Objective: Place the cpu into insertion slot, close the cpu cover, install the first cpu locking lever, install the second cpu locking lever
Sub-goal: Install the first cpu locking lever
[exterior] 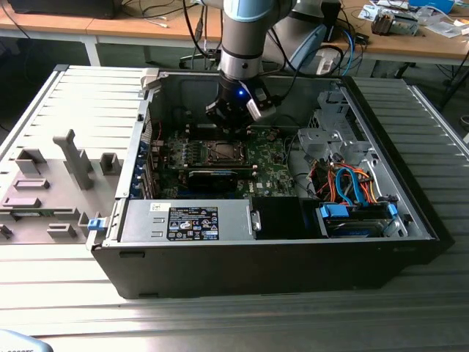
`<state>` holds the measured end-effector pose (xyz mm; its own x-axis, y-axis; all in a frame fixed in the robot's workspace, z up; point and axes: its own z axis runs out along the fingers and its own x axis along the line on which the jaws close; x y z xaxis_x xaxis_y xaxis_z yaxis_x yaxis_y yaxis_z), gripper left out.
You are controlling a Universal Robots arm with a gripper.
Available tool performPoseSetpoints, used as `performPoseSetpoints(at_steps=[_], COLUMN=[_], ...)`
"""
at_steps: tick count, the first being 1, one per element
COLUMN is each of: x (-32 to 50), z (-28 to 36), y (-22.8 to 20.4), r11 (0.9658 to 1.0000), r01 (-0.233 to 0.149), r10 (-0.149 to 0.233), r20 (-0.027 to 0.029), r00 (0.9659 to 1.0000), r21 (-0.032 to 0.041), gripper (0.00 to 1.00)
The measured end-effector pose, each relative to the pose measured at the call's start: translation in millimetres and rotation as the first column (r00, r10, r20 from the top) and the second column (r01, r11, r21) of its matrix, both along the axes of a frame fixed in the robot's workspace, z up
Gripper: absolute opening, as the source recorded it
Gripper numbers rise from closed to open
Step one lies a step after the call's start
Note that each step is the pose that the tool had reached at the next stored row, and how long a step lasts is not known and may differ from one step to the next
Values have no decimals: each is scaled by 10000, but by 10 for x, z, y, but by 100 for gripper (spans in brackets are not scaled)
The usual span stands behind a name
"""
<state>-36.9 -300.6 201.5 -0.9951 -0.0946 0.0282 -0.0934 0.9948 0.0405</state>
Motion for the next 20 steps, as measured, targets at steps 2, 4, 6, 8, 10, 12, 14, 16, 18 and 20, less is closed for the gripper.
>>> performPoseSetpoints(at_steps=[2,4,6,8,10,12,14,16,18,20], x=[6,6,8,9,11,10,11,10,10,10], z=[-7,-5,-2,0,25,113,136,137,137,137], y=[-2,-12,-16,-18,-16,-16,-21,-40,-77,-138], r11=[10000,10000,10000,10000,10000,10000,10000,10000,10000,10000], r01=[-6,-2,-1,-2,-3,-4,-6,-3,-3,-3], r10=[6,2,1,2,3,4,6,3,3,3], r20=[17,7,2,-1,6,2,2,1,0,1], r00=[10000,10000,10000,10000,10000,10000,10000,10000,10000,10000], r21=[27,15,8,34,43,41,43,42,40,40], gripper=[11,11,11,11,11,11,11,11,11,11])
